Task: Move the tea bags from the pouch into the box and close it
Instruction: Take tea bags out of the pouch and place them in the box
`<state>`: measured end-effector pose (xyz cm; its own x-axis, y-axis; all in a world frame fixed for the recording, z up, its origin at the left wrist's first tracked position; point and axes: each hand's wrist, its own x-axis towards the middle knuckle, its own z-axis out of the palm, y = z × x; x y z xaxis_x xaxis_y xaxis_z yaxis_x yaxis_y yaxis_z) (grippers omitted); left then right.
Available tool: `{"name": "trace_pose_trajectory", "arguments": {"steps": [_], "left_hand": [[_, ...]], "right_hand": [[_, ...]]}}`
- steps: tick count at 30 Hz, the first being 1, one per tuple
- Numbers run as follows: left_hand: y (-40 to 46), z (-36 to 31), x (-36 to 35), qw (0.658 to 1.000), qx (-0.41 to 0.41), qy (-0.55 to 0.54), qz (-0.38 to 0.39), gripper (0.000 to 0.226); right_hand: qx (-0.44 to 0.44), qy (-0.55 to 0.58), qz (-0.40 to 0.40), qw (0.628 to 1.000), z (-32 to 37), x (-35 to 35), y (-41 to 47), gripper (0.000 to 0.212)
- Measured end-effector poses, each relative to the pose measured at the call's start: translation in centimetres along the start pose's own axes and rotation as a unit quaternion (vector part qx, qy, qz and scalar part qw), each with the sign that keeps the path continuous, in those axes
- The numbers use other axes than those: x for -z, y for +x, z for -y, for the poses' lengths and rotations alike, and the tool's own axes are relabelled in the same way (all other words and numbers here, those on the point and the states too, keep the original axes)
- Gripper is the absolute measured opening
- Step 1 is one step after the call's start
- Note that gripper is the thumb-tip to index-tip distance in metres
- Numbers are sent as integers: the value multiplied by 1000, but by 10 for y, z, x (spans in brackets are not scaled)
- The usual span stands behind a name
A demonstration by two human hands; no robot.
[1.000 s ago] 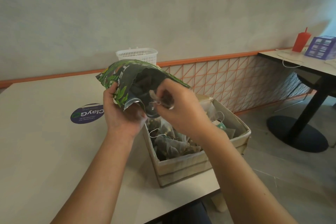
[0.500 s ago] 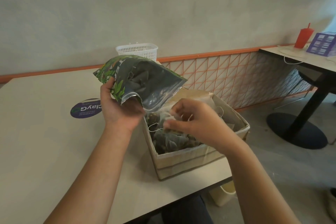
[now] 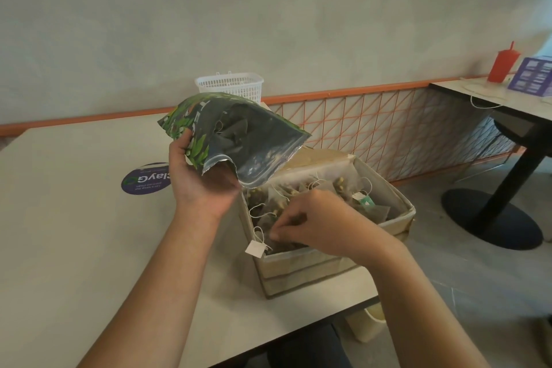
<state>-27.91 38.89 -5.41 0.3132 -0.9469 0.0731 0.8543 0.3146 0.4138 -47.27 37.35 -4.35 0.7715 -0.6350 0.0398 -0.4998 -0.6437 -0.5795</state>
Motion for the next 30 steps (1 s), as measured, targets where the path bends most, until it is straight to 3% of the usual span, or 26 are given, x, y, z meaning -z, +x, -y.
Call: {"name": "trace_pose_trajectory", "arguments": {"steps": [1,3,5,8,11,14,17,21,25,30], "left_hand": [[0,0,0,1000,0,3,1,46],[-1,-2,0,1000,-2,8,1,45],[-1,-3,1,1000,-3,14,2,45],[-1,-4,1,1000,-1,19,9,51],[-4,-4,0,1000,4,20,17,51],[-5,-5,-1,999,1,25,24,62],[-6,-6,-7,999,-3,41,18,49],[-8,-3,-18,998,-35,39,24,54],[-8,-2,-24,998,-33,54,24,42],[-10,-7,-27,994,-47,86,58,45]], "right_hand": [[6,2,-34,999,2,2,0,13],[24,21,-179,983,6,7,1,20],[46,43,-346,936,11,13,5,19],[59,14,-453,889,14,17,17,28],[53,-4,-409,911,11,22,30,45],[65,59,-375,923,7,26,44,40],[125,144,-380,905,16,28,51,30],[239,77,-453,855,27,17,51,27],[215,75,-420,879,20,12,66,29],[271,51,-450,849,20,16,62,28]]}}
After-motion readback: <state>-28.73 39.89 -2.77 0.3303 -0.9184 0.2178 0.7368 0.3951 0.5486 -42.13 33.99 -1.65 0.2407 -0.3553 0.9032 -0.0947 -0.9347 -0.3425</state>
